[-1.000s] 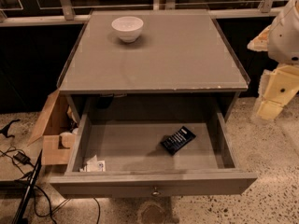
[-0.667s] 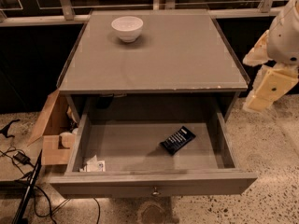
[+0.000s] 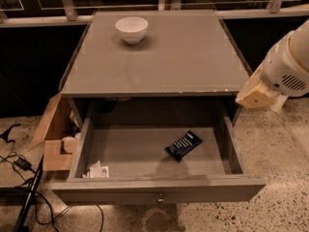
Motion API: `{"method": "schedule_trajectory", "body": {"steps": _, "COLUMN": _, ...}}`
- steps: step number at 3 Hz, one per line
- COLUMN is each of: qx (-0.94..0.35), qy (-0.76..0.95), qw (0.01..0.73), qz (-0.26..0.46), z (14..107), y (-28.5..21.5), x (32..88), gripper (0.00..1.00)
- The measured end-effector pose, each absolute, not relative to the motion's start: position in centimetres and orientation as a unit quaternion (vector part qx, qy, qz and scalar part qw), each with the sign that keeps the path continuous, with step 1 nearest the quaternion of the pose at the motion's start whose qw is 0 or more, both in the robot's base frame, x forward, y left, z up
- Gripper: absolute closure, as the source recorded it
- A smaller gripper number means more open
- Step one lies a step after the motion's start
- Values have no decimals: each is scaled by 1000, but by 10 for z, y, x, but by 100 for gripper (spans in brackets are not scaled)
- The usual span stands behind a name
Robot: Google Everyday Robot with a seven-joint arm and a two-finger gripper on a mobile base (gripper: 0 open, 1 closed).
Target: Pick rxbar blueberry from top drawer and place on counter
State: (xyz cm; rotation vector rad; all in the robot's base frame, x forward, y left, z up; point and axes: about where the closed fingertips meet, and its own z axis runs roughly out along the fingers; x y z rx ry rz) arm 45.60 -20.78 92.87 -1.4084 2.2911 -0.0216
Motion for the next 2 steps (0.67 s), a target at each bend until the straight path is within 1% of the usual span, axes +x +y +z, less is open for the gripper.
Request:
{"method": "schedule_trajectory", "body": {"steps": 1, "qx": -445, "qy": 865, "qw": 233, "qz": 11, "z": 894, "y": -207, "x": 478, "gripper": 99}}
{"method": "schedule_trajectory", "body": {"steps": 2, "qx": -339, "qy": 913, "qw": 218, "qz": 58, "z": 849, "y": -209, "x": 495, "gripper": 100}}
